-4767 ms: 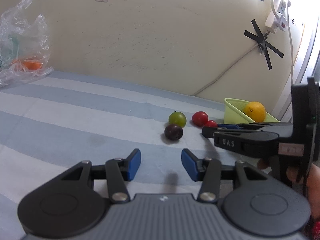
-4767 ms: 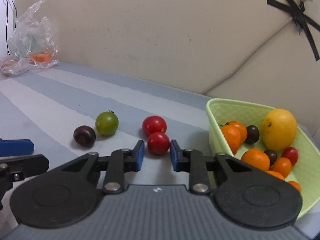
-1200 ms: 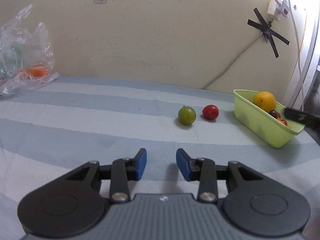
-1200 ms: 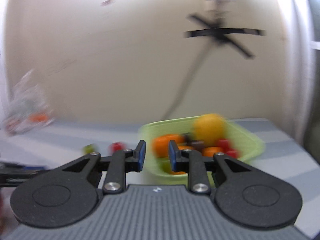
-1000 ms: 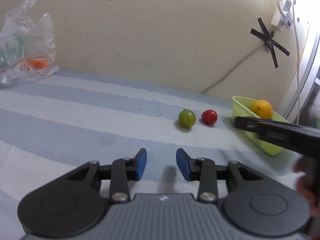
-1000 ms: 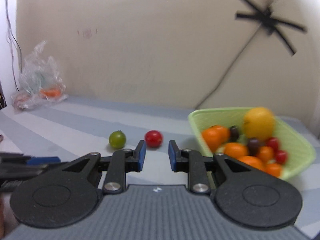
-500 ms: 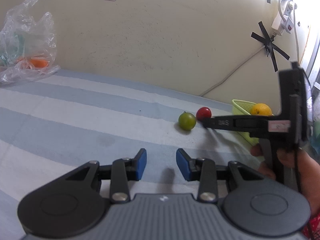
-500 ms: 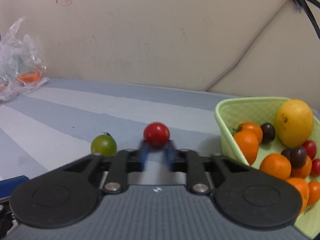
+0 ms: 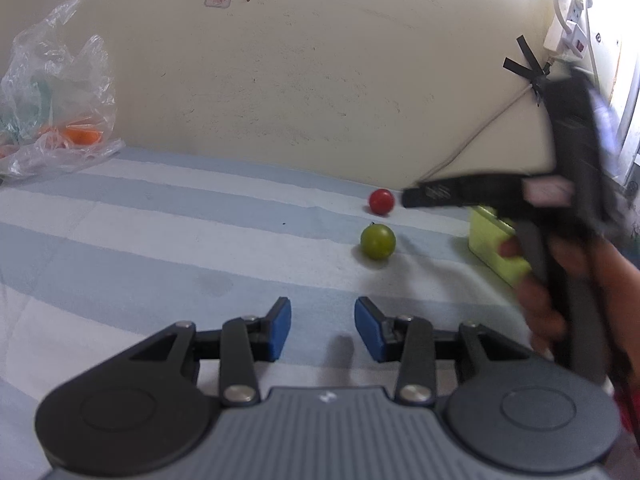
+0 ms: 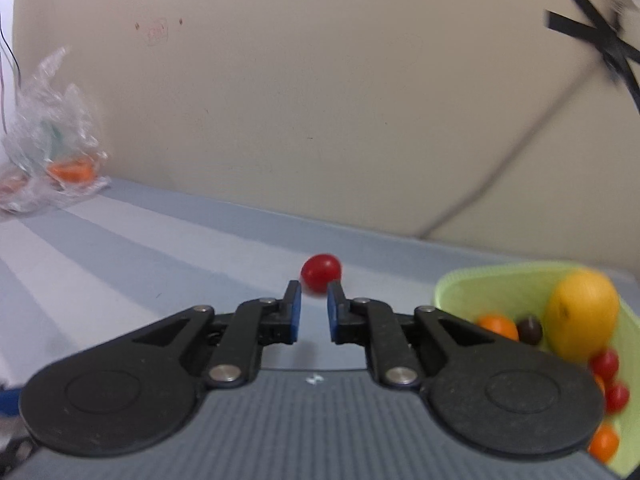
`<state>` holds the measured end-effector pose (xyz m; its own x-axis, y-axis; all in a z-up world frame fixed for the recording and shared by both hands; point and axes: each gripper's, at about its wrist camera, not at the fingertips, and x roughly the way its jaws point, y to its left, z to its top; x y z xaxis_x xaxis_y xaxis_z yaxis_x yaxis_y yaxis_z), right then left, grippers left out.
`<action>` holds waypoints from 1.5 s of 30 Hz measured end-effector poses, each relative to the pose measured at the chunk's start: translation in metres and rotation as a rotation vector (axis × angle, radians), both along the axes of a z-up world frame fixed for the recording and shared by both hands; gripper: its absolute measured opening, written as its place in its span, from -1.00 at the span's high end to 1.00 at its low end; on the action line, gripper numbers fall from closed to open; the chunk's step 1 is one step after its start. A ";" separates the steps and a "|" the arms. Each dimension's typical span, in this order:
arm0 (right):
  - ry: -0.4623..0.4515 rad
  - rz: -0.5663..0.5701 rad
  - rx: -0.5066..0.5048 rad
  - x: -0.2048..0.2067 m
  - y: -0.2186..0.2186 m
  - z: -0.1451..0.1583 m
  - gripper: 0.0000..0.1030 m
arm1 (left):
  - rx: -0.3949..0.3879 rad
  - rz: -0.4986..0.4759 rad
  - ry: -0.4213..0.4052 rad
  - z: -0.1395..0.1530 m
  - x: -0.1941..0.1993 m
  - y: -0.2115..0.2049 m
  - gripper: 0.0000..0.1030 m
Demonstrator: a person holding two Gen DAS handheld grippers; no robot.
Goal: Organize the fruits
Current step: 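Move the right tool to the last red cherry tomato and grasp it, then grasp the green lime with the left tool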
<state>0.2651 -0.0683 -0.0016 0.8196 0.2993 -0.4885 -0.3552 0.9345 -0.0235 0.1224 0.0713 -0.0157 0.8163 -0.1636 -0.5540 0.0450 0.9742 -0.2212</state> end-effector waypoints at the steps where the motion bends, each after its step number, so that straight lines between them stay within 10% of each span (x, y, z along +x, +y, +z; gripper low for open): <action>1: 0.018 -0.002 -0.006 0.011 0.003 0.001 0.45 | -0.001 0.000 -0.002 0.000 -0.001 0.000 0.29; 9: 0.283 -0.044 0.249 0.102 0.005 -0.011 0.16 | -0.018 -0.018 -0.025 0.001 -0.002 0.002 0.26; 23: 0.209 -0.026 0.076 0.154 0.049 -0.027 0.15 | -0.027 -0.036 -0.053 0.005 -0.004 -0.001 0.15; 25: 0.185 0.005 0.033 0.151 0.057 -0.027 0.49 | -0.028 -0.041 -0.051 0.006 -0.004 -0.001 0.14; 35: 0.150 -0.006 0.030 0.139 0.070 -0.025 0.54 | -0.037 -0.035 -0.054 0.006 -0.004 0.001 0.08; 45: 0.019 -0.013 0.041 -0.011 0.007 -0.005 0.52 | -0.047 -0.046 -0.084 0.007 -0.007 0.004 -0.05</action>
<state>0.2545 -0.0610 -0.0065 0.8142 0.3085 -0.4919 -0.3430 0.9391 0.0213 0.1154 0.0751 -0.0090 0.8505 -0.2263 -0.4749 0.1099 0.9593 -0.2602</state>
